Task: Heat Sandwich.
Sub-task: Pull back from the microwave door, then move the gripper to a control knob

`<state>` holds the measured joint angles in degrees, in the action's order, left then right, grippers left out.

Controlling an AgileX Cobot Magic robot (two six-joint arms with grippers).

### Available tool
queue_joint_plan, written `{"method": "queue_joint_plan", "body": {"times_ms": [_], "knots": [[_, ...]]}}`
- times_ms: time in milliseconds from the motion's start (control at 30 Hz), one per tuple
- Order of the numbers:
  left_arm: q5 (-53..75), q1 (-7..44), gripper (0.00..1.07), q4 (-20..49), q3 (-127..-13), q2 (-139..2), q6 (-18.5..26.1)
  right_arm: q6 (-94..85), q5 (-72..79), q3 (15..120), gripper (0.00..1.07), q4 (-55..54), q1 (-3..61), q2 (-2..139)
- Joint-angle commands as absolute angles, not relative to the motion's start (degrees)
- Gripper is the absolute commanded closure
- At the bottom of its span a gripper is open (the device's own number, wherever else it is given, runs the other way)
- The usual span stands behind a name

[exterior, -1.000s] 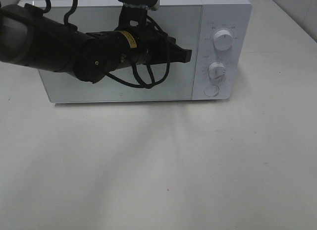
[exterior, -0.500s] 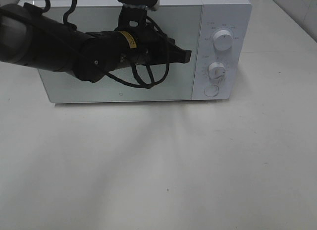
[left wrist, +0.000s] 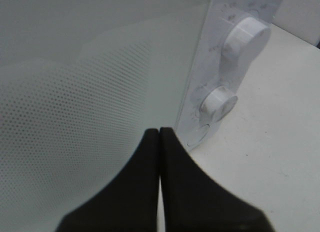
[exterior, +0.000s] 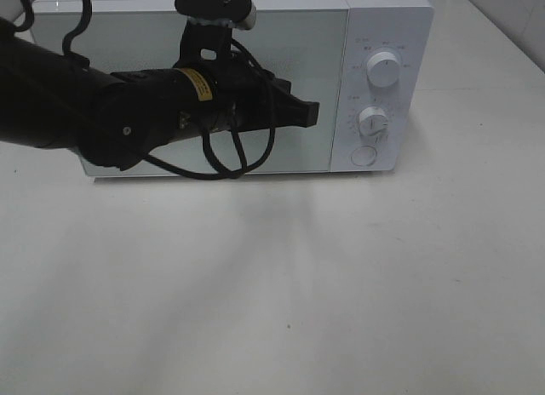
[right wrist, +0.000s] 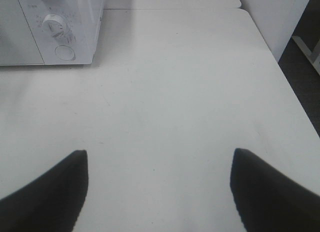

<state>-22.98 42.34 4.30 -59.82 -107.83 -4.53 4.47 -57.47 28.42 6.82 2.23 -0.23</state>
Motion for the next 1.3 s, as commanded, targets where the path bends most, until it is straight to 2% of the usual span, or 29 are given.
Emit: {"method": "queue_joint_plan", "body": {"times_ms": [33,167,267,300,333,367,400,433,533,633,767,833,1167,1200,1300], "knots": [[-23.0,43.0,1.07,4.8,-58.8,-106.3,-4.9,4.1,-57.1,28.4,0.32,7.1,2.0,-1.8],[-21.7,43.0,1.04,5.5,-54.9,-103.3,-6.8,4.1,-57.1,28.4,0.32,7.1,2.0,-1.8],[-15.5,43.0,0.62,5.4,-52.3,-99.9,-8.4,4.1,-57.1,28.4,0.32,7.1,2.0,-1.8],[-15.5,43.0,0.62,5.4,-52.3,-99.9,-8.4,4.1,-57.1,28.4,0.32,7.1,2.0,-1.8],[-12.4,43.0,0.28,5.4,-51.3,-98.4,-9.1,4.1,-57.1,28.4,0.32,7.1,2.0,-1.8],[-10.1,43.0,0.11,5.4,-51.0,-97.7,-9.1,4.1,-57.1,28.4,0.32,7.1,2.0,-1.8],[-8.3,43.0,0.05,5.4,-50.9,-96.9,-9.1,4.1,-57.1,28.4,0.32,7.1,2.0,-1.8],[-2.8,43.0,0.08,5.4,-50.9,-95.5,-9.0,4.1,-57.1,28.4,0.32,7.1,2.0,-1.8],[2.8,43.0,0.09,5.4,-50.9,-94.3,-9.0,4.1,-57.1,28.4,0.32,7.1,2.0,-1.8],[7.4,43.0,0.09,5.2,-50.9,-93.0,-8.7,4.1,-57.1,28.4,0.32,7.1,2.0,-1.8],[22.2,42.5,0.09,4.8,-50.9,-88.3,-8.4,4.1,-57.1,28.4,0.32,7.1,2.0,-1.8],[24.2,42.0,0.09,4.7,-50.9,-87.7,-8.4,4.1,-57.1,28.4,0.32,7.1,2.0,-1.8],[38.8,31.3,0.09,4.8,-50.9,-77.9,-7.8,4.1,-57.1,28.4,0.32,7.1,2.0,-1.8],[41.4,28.4,0.09,4.1,-50.9,-75.7,-7.8,4.1,-57.1,28.4,0.32,7.1,2.0,-1.8],[43.9,25.3,0.09,3.4,-50.9,-73.6,-7.3,4.1,-57.1,28.4,0.32,7.1,2.0,-1.8]]}}
